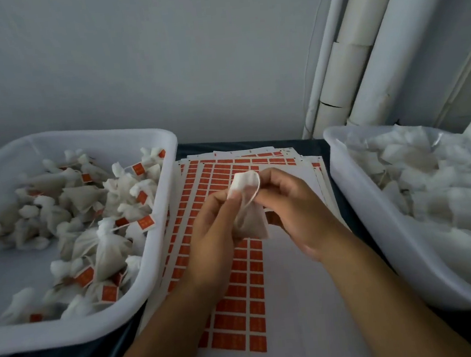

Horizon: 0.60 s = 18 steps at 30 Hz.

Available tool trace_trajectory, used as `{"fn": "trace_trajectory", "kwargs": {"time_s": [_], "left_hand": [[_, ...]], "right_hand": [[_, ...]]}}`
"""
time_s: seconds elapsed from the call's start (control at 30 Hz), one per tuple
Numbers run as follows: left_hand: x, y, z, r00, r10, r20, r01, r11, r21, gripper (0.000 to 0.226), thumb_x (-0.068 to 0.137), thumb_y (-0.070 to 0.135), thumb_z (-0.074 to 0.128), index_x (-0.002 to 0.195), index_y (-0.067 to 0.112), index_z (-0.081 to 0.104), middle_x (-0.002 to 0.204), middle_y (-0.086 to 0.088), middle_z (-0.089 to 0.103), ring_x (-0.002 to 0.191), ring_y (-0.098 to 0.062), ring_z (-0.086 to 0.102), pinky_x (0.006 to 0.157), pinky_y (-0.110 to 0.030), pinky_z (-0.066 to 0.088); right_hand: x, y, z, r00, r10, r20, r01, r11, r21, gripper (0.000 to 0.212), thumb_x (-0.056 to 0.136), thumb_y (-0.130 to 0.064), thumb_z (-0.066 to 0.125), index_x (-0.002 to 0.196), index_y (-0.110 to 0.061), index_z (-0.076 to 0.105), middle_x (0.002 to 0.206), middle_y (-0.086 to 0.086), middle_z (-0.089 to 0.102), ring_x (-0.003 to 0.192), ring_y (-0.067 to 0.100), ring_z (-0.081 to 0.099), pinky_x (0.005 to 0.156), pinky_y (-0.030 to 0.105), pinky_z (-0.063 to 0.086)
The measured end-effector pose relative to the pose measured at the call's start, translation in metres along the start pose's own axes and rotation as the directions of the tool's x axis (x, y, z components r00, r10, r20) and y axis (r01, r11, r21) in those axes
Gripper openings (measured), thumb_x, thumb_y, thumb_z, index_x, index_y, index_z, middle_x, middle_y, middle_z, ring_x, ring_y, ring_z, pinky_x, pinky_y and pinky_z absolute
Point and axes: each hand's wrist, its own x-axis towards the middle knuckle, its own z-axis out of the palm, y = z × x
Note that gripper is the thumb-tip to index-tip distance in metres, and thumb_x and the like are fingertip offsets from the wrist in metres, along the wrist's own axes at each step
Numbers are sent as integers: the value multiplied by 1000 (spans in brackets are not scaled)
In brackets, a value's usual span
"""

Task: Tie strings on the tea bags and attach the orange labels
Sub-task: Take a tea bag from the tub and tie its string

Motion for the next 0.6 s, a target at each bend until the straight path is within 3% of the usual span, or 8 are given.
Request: {"fn": "trace_trajectory", "kwargs": {"time_s": [0.1, 0.2, 0.3, 0.43, 0.6], "left_hand": [[0, -6, 1, 999, -40, -31, 43, 995, 87, 30, 86, 59, 64, 100, 34, 69, 98, 11, 74, 91, -14, 73, 74, -31, 63], [0, -11, 0, 993, -79, -87, 92, 983, 160, 16, 95, 49, 62, 101, 35, 69, 93, 14, 74, 87, -14, 73, 71, -30, 63], [1, -15, 0, 987, -128, -102, 144, 974, 174, 16, 98, 46, 59, 101, 35, 69, 92, 9, 76, 85, -18, 75, 73, -36, 64], [1, -15, 0, 984, -149, -93, 165, 966, 197, 14, 99, 43, 58, 98, 34, 68, 89, 7, 75, 80, -18, 75, 69, -34, 64], [0, -15, 1, 985, -158, -73, 171, 957, 236, 13, 100, 43, 57, 101, 34, 67, 91, 5, 74, 82, -19, 74, 66, -30, 63]], "right_hand": [[0, 12, -7, 999, -33, -29, 31, 996, -80, 10, 99, -31, 66, 109, -32, 64, 106, -17, 72, 101, 3, 68, 87, 30, 62], [-3, 23, -13, 996, -57, -72, 54, 998, -45, 25, 97, -30, 69, 118, -40, 60, 111, -20, 69, 104, 3, 68, 86, 31, 63], [-8, 27, -17, 970, -228, -88, 207, 957, -202, 30, 97, -31, 69, 120, -46, 59, 110, -27, 66, 101, -2, 65, 77, 14, 57], [-10, 30, -17, 928, -346, -136, 300, 913, -275, 13, 97, -29, 68, 110, -28, 69, 106, -23, 68, 100, 0, 65, 75, 10, 53], [-11, 29, -16, 927, -346, -145, 297, 912, -282, 5, 99, -27, 66, 102, -24, 67, 103, -21, 66, 99, 2, 64, 76, 12, 53]]}}
